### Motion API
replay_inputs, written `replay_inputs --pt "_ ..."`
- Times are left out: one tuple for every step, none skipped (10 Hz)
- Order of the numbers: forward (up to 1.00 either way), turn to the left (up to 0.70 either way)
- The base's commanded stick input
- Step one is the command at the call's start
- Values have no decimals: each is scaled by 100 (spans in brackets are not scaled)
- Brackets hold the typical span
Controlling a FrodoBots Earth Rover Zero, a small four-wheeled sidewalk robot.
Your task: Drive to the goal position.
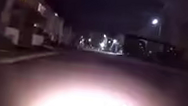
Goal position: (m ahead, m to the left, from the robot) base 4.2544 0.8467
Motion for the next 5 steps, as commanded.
replay_inputs --pt "85 0" --pt "85 0" --pt "85 0" --pt "85 0" --pt "85 0"
